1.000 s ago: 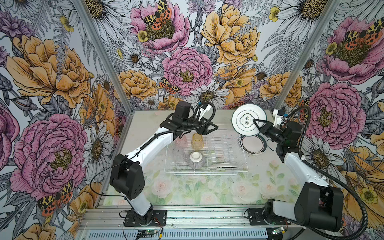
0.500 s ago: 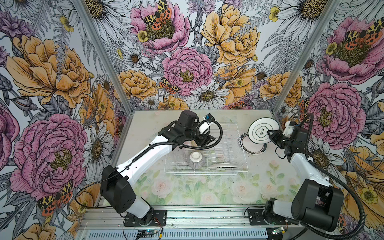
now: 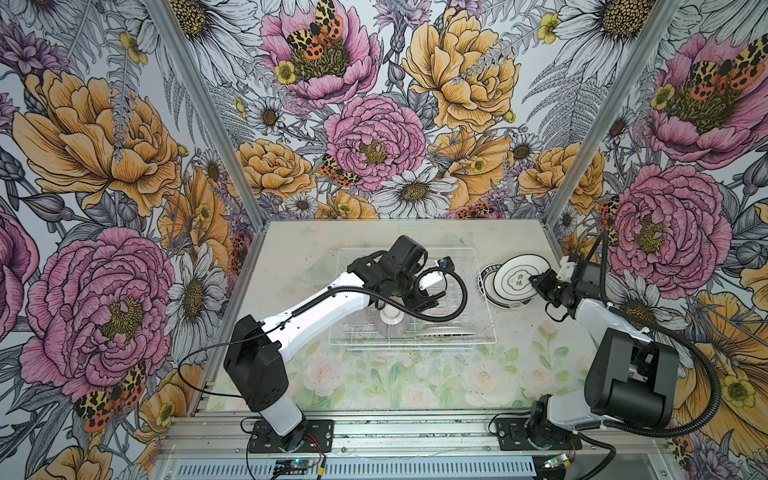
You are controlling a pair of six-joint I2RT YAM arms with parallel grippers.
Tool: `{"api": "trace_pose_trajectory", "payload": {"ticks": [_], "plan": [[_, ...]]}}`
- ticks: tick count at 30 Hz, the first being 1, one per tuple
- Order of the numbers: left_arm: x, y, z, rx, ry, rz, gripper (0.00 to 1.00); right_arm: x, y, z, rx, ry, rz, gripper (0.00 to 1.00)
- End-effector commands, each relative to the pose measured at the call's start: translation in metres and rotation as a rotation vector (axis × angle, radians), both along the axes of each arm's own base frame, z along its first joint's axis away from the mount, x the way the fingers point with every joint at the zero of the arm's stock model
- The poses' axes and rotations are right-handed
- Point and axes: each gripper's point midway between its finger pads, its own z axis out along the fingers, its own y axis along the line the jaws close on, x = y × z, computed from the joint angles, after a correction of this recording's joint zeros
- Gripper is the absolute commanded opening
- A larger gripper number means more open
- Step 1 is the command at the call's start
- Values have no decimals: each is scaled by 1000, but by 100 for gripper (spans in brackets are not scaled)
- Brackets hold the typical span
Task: Unload the mixed dishes from the dish rack
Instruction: 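Carry the white lettered plate onto the stack with the right gripper while the left releases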
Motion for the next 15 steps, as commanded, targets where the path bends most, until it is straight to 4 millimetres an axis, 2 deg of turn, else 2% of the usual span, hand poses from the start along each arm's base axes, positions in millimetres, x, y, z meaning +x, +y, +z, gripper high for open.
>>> {"api": "trace_pose_trajectory", "payload": {"ticks": [1,15], "plan": [[4,0,11,11,-36,2,72,4,-3,-1,-19,-17,12,0],[5,2,4,34,-26,4,72,5,-1,-21,13,39,27,0]]}}
